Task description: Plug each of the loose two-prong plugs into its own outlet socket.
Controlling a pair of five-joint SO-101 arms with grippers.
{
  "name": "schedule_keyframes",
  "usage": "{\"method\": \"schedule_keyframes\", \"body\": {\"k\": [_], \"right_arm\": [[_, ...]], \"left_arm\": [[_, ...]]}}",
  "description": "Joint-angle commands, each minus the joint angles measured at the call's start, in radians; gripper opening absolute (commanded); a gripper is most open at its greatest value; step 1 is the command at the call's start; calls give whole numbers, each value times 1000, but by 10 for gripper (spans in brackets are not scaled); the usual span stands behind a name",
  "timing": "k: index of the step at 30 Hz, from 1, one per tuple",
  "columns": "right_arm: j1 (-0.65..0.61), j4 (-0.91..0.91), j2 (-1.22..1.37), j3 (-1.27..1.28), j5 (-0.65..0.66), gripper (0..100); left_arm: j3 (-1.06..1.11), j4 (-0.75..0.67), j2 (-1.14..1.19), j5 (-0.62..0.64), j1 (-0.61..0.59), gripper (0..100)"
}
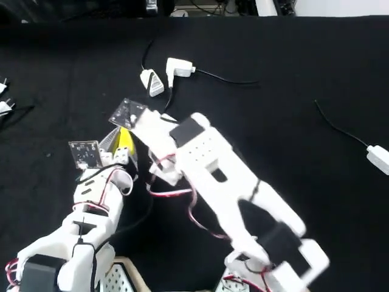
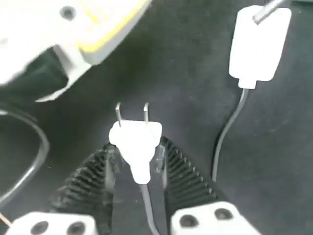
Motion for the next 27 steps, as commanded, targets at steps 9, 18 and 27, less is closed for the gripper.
{"method": "schedule_keyframes", "body": {"k": [9,18,27], "right_arm": [[38,-18,-15,4,14,12],[52,23,4,-71,34,12],[26,100,2,-163,15,12]], "left_arm": [[16,-198,-12,21,151,30],[16,-57,-2,89,202,30],[16,14,-3,87,228,30]]}}
